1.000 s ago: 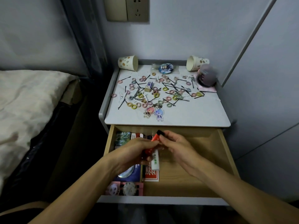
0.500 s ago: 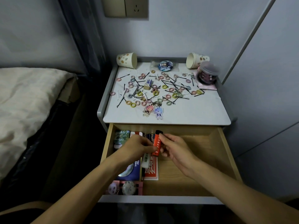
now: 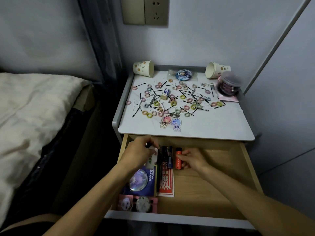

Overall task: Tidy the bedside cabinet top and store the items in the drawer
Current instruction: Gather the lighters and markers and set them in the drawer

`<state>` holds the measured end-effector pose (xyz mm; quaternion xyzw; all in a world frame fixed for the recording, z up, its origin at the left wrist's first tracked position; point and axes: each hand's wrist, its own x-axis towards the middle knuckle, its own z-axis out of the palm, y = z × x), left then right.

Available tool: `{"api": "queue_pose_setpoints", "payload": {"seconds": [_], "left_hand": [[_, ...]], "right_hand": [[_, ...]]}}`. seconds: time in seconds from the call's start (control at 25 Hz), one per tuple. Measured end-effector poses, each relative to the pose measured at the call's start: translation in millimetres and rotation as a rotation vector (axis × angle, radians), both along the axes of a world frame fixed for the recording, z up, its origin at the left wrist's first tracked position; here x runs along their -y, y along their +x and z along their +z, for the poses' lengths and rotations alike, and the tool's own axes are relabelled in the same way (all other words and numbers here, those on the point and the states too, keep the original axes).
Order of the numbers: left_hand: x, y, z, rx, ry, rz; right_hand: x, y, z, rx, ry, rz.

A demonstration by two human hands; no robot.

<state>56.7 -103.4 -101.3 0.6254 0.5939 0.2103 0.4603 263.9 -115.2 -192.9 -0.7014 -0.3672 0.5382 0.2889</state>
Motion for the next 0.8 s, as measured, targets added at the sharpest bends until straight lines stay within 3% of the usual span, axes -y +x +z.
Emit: {"api": "queue_pose_setpoints", "payload": {"seconds": [0.48,0.8], "left_hand": [[-3,-2,4,-0.073,-0.062,0.045],[-5,-1,-2,0.070,-0.128,0.070]], "right_hand": [[-18,-11,-19,-0.046,-0.012,-0.116],[-10,-14,-5,0.034,0.037,-0.125]]}}
